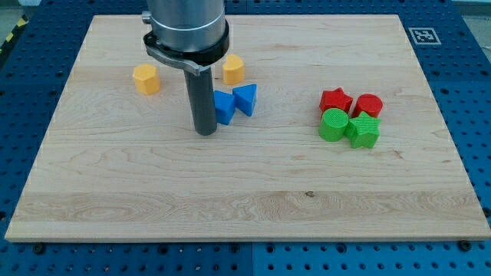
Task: Push the yellow hexagon right a bit
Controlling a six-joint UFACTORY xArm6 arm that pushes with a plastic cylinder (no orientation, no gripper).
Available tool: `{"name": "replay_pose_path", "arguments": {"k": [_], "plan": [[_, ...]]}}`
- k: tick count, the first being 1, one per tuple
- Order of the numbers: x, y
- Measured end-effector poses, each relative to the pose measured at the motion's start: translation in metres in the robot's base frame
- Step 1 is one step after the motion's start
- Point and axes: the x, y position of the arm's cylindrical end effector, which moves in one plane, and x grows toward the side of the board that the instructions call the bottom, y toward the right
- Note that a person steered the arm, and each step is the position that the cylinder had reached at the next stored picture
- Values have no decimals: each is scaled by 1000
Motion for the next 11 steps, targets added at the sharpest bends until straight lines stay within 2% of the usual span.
{"name": "replay_pose_path", "arguments": {"k": [2,3,4,5,6,11], "plan": [[-19,7],[1,-17],[4,-81],[-20,-132],[-45,-146],[-62,-151]]}}
